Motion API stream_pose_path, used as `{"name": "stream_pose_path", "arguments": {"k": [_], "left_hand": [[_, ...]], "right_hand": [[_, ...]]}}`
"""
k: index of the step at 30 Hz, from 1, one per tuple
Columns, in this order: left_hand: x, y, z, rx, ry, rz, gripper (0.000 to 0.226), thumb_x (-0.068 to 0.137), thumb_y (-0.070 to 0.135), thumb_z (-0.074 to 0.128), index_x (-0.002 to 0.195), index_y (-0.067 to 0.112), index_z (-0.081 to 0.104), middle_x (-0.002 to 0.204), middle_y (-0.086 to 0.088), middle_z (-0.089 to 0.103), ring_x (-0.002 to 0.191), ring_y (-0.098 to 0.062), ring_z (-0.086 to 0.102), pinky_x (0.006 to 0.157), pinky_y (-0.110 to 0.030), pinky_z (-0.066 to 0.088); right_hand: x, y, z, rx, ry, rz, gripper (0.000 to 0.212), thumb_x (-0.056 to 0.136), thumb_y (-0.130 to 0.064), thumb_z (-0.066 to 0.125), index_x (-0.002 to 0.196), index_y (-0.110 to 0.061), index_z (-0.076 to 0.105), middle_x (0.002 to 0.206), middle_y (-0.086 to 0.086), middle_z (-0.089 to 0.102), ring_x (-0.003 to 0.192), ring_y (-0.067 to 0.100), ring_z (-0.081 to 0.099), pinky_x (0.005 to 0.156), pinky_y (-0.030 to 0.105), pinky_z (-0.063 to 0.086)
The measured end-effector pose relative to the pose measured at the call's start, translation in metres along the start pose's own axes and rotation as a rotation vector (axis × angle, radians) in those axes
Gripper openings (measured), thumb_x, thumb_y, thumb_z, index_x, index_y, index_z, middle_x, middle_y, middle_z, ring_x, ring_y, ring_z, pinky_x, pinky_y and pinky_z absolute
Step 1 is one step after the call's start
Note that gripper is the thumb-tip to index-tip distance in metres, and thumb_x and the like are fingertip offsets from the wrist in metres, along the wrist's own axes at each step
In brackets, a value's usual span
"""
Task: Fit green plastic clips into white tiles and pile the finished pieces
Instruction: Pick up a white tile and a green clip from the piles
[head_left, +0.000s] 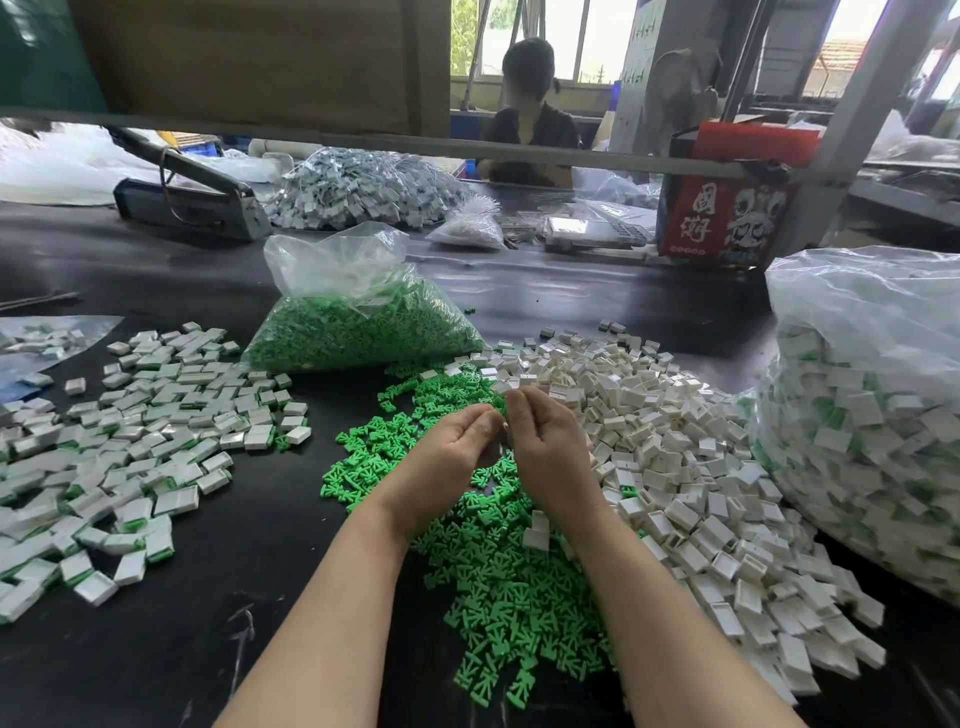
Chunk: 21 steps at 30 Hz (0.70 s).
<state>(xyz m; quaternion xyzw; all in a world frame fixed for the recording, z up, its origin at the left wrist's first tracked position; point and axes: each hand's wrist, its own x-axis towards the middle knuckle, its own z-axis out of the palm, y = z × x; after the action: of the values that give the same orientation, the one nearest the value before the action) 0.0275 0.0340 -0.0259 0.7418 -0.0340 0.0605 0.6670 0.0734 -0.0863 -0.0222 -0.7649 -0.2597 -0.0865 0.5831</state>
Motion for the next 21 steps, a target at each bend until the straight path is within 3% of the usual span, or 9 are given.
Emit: {"name": "stream_pose_path", "arguments": {"k": [5,9,13,18,21], "left_hand": [[0.000,0.002,-0.001,0.035,-0.016,0.009,0.027,0.107,0.020,0.039,0.101,0.002,0.057,0.067,0.014,0.046,0.064,-0.001,0.041,0.060,-0.013,0.040],[-0.001,-0.001,-0.001,0.087,-0.005,-0.017,0.025,0.106,0.023,0.040,0.093,0.015,0.059,0.068,0.012,0.050,0.063,-0.002,0.044,0.053,-0.013,0.041],[0.002,-0.007,-0.004,0.178,0.006,-0.010,0.028,0.106,0.025,0.040,0.085,0.018,0.057,0.067,0.009,0.044,0.063,-0.009,0.038,0.059,-0.024,0.036],[0.000,-0.006,-0.004,0.121,-0.010,-0.033,0.031,0.103,0.031,0.041,0.082,0.033,0.064,0.066,0.020,0.050,0.065,-0.003,0.044,0.059,-0.017,0.040],[0.001,-0.005,-0.005,0.088,-0.041,-0.045,0.028,0.098,0.038,0.043,0.095,0.020,0.065,0.084,0.000,0.053,0.081,-0.014,0.047,0.074,-0.028,0.043]], "right_hand": [[0.001,0.002,-0.003,-0.054,-0.065,0.006,0.036,0.103,-0.023,0.043,0.077,-0.001,0.054,0.063,0.002,0.051,0.061,0.020,0.046,0.060,0.045,0.043],[0.000,0.005,-0.003,-0.190,-0.055,-0.004,0.038,0.103,-0.027,0.043,0.070,-0.012,0.053,0.061,0.001,0.055,0.058,0.021,0.050,0.057,0.043,0.042],[0.001,0.007,-0.003,-0.273,-0.081,-0.002,0.038,0.104,-0.026,0.041,0.071,-0.012,0.054,0.062,0.001,0.055,0.059,0.021,0.049,0.059,0.045,0.043],[0.002,0.004,-0.007,-0.186,-0.136,0.036,0.044,0.105,-0.023,0.038,0.066,-0.006,0.049,0.057,0.000,0.047,0.056,0.018,0.041,0.059,0.047,0.039],[0.004,0.004,-0.009,-0.037,-0.198,0.126,0.042,0.105,-0.023,0.039,0.065,-0.012,0.047,0.059,0.002,0.043,0.061,0.019,0.038,0.061,0.043,0.032]]}}
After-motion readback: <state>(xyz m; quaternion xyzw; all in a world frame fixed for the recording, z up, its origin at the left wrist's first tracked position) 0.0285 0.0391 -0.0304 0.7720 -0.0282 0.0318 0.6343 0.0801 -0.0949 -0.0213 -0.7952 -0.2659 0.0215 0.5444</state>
